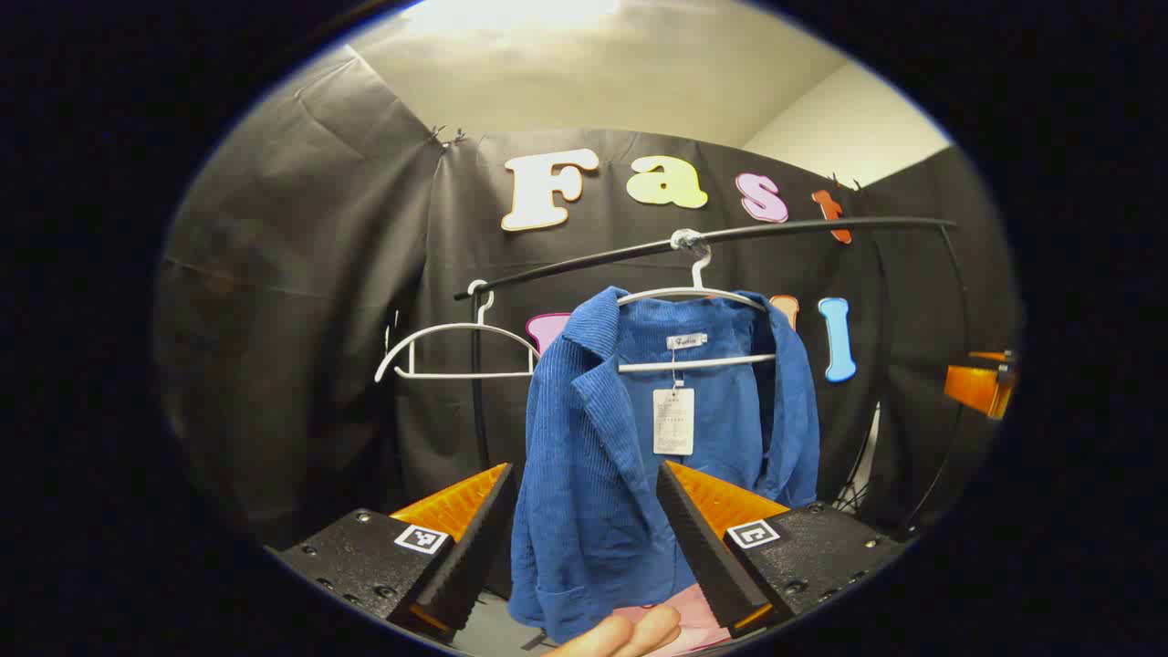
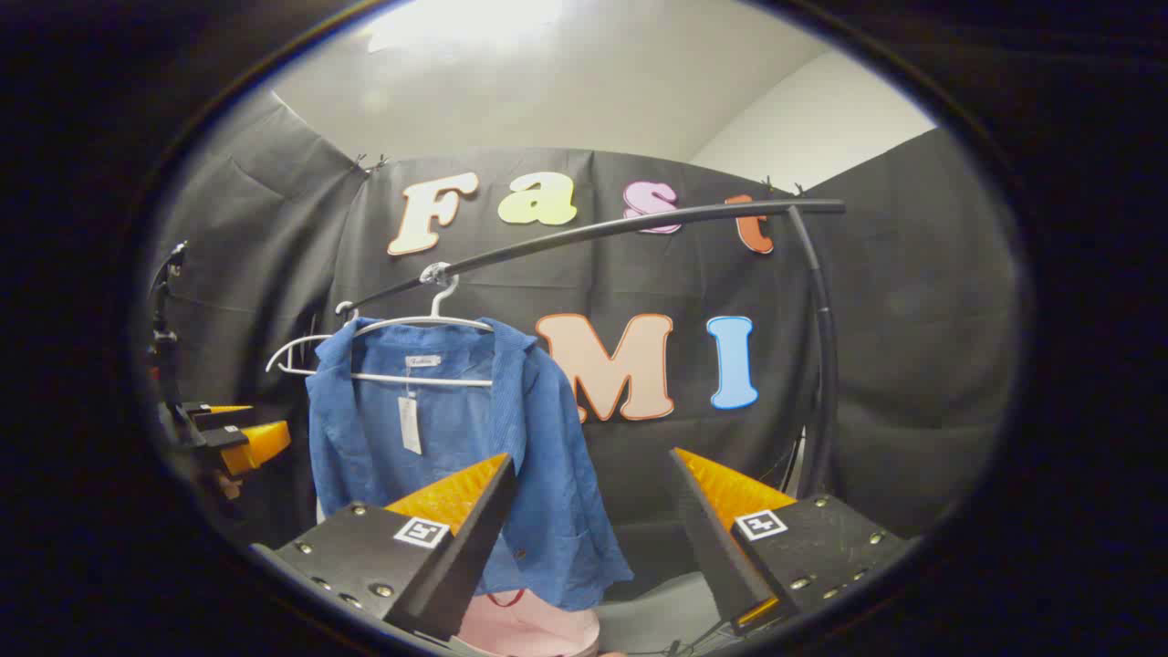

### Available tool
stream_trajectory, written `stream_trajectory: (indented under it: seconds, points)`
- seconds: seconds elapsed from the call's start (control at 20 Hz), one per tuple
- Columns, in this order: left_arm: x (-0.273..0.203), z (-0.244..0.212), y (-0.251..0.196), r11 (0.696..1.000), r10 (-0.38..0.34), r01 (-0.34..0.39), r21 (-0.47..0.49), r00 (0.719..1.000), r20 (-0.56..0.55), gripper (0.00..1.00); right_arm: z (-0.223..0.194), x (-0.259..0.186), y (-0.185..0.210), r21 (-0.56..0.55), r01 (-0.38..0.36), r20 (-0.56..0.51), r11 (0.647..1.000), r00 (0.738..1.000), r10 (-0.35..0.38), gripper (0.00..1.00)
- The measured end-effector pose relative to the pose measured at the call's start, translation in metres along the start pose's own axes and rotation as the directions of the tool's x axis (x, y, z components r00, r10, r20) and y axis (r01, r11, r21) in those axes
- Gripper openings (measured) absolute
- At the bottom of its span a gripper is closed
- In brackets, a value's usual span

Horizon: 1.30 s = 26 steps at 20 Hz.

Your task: Grasp the clothes on the hanger with both hands and then place them into the laundry hamper below.

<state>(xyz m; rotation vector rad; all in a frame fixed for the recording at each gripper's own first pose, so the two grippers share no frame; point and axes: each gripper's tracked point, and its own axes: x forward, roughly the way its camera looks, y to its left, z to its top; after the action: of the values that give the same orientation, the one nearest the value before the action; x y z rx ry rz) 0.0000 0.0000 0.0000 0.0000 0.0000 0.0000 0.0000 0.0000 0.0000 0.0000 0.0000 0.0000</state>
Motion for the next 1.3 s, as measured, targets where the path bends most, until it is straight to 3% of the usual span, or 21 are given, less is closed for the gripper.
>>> stream_trajectory:
  seconds: [0.15,0.4,0.9,1.3]
  points:
    - [0.007,0.020,0.005,0.999,-0.019,0.019,-0.038,1.000,0.010,0.95,0.002,0.001,-0.007,0.001,0.024,-0.010,1.000,1.000,-0.024,0.98]
    - [0.004,0.041,0.011,0.999,-0.036,0.036,-0.015,0.999,0.034,0.92,0.013,0.001,-0.013,-0.023,0.044,0.011,0.999,0.999,-0.044,1.00]
    - [0.009,0.045,0.001,0.996,-0.086,0.086,-0.007,0.996,0.005,0.93,0.029,0.007,0.006,-0.012,0.025,0.009,1.000,1.000,-0.025,0.98]
    - [0.039,0.062,0.002,0.998,-0.056,0.056,0.038,0.998,-0.007,0.92,0.037,0.050,0.021,0.013,-0.022,-0.015,1.000,1.000,0.022,0.98]
